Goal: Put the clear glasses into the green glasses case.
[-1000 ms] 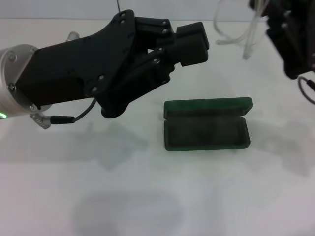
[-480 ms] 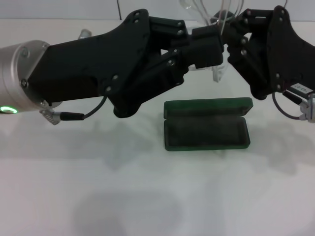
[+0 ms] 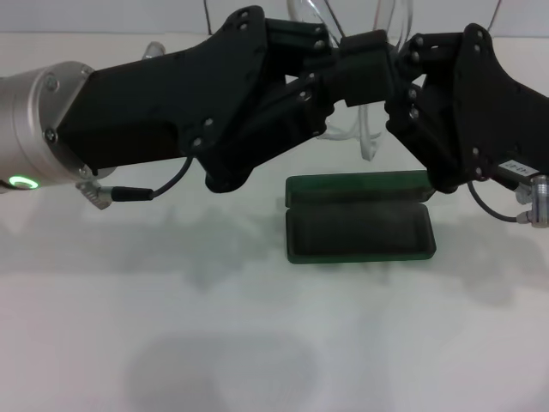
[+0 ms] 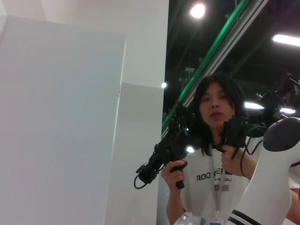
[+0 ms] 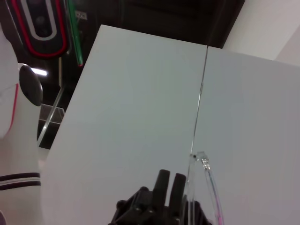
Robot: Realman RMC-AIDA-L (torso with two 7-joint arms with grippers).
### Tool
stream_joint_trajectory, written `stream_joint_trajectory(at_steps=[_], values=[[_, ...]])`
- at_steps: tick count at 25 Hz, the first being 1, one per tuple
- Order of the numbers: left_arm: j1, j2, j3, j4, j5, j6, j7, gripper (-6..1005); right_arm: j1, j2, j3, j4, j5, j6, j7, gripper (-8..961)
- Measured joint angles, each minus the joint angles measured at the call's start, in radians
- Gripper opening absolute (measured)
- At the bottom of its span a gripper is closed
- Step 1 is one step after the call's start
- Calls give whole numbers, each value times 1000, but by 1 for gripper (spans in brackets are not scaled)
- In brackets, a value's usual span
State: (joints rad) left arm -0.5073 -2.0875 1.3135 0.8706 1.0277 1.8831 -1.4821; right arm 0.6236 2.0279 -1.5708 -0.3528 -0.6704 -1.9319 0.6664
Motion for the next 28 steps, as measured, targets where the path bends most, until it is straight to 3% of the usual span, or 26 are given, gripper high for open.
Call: stream_joint_trajectory(at_steps=[28], values=[[9,3,-4,-7,0,-2,9,89,-10,-2,-5,-10,24,32,-28,71]])
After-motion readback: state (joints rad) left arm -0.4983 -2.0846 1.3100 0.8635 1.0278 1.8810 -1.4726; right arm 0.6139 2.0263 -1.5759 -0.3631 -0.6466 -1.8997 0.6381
